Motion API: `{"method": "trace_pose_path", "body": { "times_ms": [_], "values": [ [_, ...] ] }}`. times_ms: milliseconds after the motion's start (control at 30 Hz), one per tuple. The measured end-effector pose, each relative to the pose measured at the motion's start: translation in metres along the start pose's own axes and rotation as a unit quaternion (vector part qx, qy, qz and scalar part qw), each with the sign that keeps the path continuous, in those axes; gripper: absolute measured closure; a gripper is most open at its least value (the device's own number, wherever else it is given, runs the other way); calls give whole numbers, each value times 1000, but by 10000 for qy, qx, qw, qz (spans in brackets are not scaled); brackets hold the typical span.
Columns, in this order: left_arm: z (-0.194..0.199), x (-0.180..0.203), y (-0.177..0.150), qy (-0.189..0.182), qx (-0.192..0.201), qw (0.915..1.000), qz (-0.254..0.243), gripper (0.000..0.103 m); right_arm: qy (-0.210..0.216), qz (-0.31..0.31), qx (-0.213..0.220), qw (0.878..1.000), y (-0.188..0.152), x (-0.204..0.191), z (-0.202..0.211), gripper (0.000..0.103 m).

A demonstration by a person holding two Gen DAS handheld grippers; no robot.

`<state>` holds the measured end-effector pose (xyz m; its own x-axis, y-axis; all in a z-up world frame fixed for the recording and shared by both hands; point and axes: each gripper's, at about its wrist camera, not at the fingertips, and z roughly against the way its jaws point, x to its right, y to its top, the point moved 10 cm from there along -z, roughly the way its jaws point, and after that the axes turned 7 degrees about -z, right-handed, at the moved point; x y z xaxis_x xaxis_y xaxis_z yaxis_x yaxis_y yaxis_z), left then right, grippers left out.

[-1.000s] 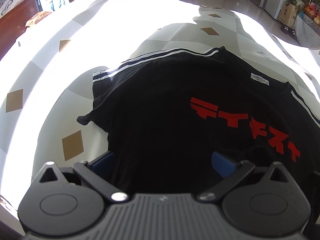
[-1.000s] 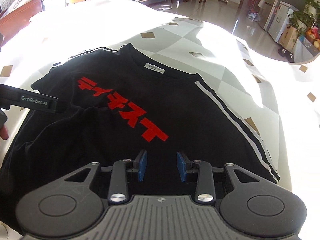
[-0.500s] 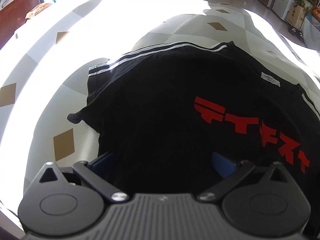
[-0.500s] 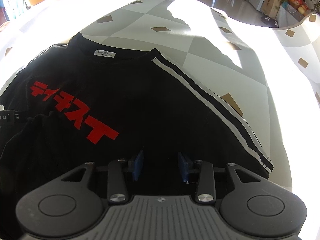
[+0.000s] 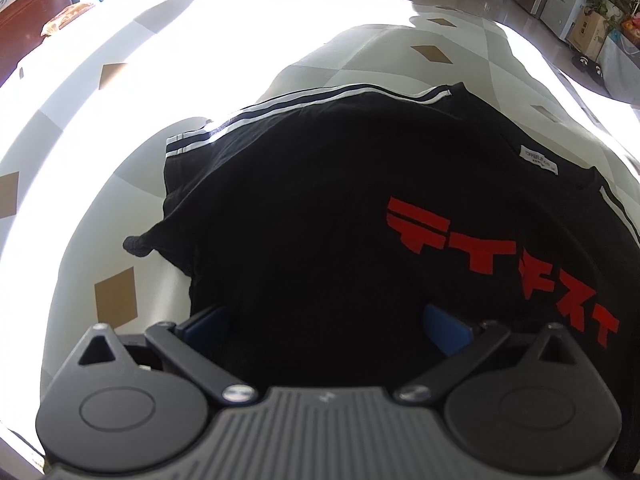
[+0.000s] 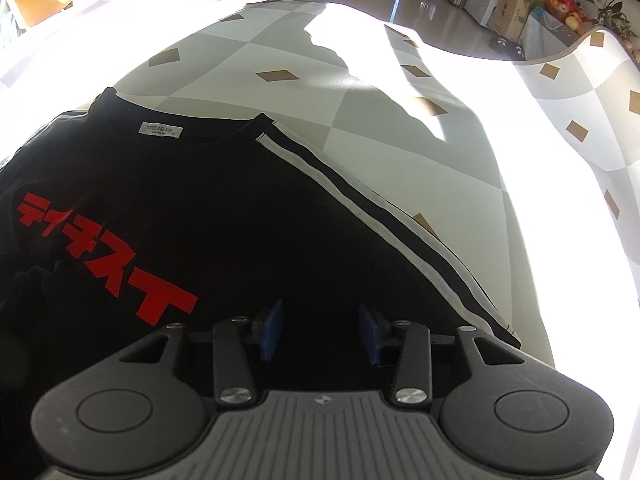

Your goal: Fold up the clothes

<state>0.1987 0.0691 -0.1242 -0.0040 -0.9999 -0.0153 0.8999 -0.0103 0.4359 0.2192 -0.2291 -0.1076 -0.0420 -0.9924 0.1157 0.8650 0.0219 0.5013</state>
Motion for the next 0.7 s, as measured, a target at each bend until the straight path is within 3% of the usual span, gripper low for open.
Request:
{"method": "trace_pose_path", "body": {
  "times_ms": [200,400,700],
  "values": [
    [3,10,9,290,-112,9976,-614,0,-187,-80,108,9997,7,3,-6,63],
    [11,23,26,64,-118,9973,-724,0,-256,-344,15,9991,14,11,-9,63],
    [5,46,61,14,52,9954,-958,0,429,-118,84,9990,11,-22,2,63]
  ]
}}
